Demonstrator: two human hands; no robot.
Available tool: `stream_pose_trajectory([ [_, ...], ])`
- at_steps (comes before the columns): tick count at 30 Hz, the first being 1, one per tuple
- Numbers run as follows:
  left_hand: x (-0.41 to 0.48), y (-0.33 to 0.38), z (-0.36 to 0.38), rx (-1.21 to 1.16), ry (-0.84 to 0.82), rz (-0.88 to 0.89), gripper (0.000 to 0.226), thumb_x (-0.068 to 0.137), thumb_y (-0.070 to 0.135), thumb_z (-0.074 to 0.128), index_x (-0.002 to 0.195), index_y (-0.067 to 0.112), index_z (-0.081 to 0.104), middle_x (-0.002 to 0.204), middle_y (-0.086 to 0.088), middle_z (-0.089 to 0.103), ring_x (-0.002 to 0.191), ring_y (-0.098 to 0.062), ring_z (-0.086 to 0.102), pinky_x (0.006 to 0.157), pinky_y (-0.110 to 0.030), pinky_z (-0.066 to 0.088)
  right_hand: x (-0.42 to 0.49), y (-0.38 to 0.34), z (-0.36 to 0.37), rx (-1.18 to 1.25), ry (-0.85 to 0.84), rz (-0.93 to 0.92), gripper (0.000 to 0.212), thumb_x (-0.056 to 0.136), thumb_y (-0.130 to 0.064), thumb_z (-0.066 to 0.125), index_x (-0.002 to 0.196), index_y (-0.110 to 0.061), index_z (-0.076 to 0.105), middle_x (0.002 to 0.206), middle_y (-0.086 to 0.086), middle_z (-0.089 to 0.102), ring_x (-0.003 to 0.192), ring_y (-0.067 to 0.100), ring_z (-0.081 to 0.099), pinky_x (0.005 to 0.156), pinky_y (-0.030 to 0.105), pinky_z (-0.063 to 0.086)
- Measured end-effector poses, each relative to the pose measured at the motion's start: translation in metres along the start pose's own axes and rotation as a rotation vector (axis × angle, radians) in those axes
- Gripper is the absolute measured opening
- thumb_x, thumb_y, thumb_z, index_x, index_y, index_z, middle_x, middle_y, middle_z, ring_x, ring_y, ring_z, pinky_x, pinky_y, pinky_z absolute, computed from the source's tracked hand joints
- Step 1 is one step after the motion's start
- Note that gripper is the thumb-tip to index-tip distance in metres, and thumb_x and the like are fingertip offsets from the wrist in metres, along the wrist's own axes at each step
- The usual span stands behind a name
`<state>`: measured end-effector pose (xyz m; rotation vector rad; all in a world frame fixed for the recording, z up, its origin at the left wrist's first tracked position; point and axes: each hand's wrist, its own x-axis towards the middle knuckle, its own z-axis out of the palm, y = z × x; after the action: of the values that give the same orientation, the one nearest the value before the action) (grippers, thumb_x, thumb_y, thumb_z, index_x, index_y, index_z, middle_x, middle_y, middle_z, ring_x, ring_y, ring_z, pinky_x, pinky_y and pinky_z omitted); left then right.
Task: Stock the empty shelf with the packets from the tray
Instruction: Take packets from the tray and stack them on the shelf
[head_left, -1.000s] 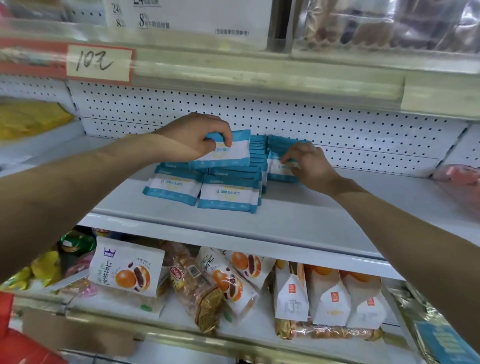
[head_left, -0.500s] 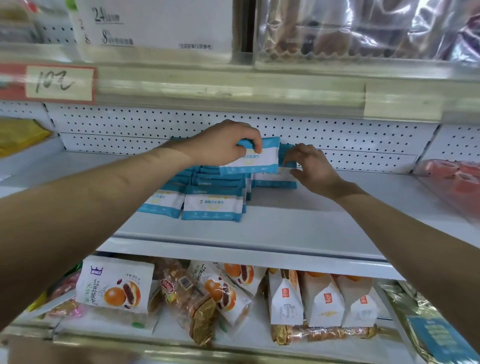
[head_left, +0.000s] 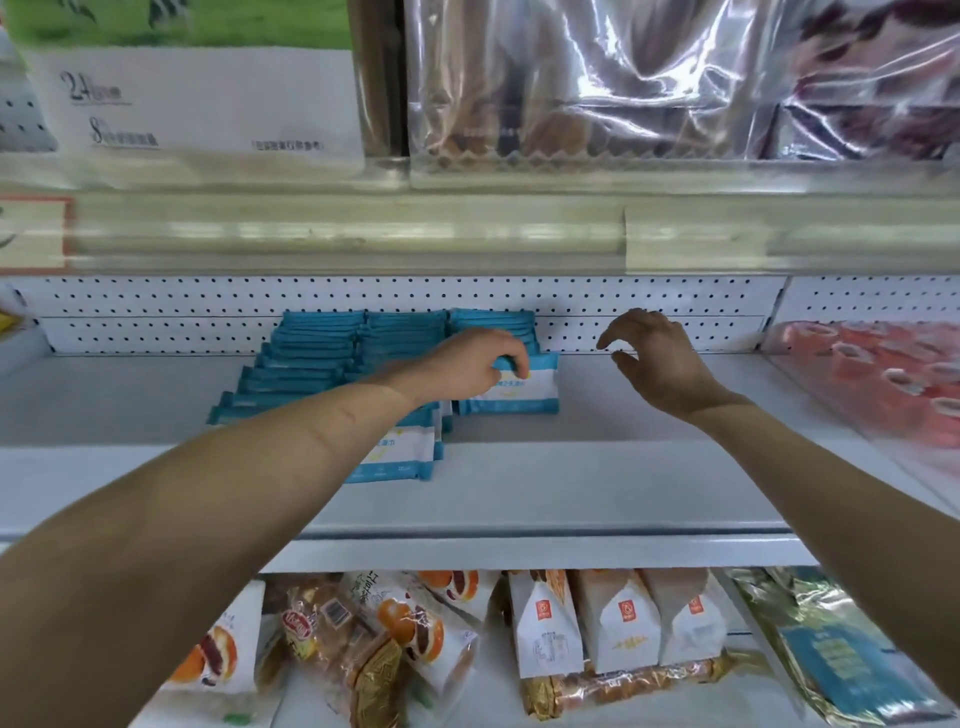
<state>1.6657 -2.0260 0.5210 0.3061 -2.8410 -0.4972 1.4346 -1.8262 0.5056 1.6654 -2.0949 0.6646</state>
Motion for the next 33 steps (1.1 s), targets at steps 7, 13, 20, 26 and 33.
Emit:
stream_pose_trajectory([
  [7, 0.004, -0.012, -0.005, 0.065, -0.023, -0.014, 0.042, 0.088, -0.008, 0.059, 0.103, 0.031, 0.068, 0.118, 0.014, 0.062, 0.111, -0.011, 0.058, 0.095, -0.037, 0.048, -0.007, 0.002, 0.002, 0.032, -0.005, -0.007, 0.023, 0.093, -0.009, 0.062, 0.108, -0.026, 0.068, 0.114, -0.004, 0.063, 0.106, 0.025, 0.055, 0.093, 0.046, 0.043],
  [13, 0.002, -0.016, 0.0, 0.172, -0.018, 0.019, 0.041, 0.085, -0.006, 0.066, 0.108, 0.028, 0.07, 0.117, 0.01, 0.058, 0.113, -0.015, 0.05, 0.097, -0.036, 0.043, -0.002, -0.009, 0.008, 0.011, -0.051, -0.039, 0.022, 0.094, -0.012, 0.064, 0.111, -0.025, 0.069, 0.118, -0.002, 0.063, 0.113, 0.026, 0.056, 0.097, 0.047, 0.044],
  [20, -0.002, -0.016, -0.003, 0.261, -0.025, 0.033, 0.042, 0.089, 0.004, 0.068, 0.117, 0.035, 0.071, 0.142, 0.004, 0.05, 0.126, -0.019, 0.043, 0.103, -0.037, 0.035, 0.005, -0.025, 0.01, 0.01, -0.105, -0.096, 0.021, 0.095, -0.015, 0.063, 0.112, -0.026, 0.067, 0.12, -0.002, 0.062, 0.113, 0.025, 0.056, 0.098, 0.046, 0.043],
  [26, -0.034, -0.016, -0.042, 0.244, -0.01, 0.037, 0.041, 0.094, 0.014, 0.064, 0.131, 0.033, 0.065, 0.141, 0.006, 0.054, 0.128, -0.02, 0.046, 0.108, -0.044, 0.037, 0.016, -0.052, 0.015, 0.036, -0.123, -0.156, 0.022, 0.093, -0.014, 0.063, 0.112, -0.025, 0.068, 0.117, -0.003, 0.063, 0.111, 0.026, 0.058, 0.097, 0.05, 0.045],
  [33, -0.163, -0.06, -0.112, 0.22, 0.084, -0.208, 0.039, 0.1, 0.026, 0.062, 0.139, 0.03, 0.058, 0.145, 0.004, 0.052, 0.134, -0.017, 0.043, 0.113, -0.036, 0.035, 0.065, -0.154, 0.038, 0.144, -0.171, -0.323, 0.021, 0.094, -0.013, 0.065, 0.112, -0.023, 0.068, 0.11, -0.001, 0.065, 0.107, 0.029, 0.059, 0.099, 0.049, 0.044],
])
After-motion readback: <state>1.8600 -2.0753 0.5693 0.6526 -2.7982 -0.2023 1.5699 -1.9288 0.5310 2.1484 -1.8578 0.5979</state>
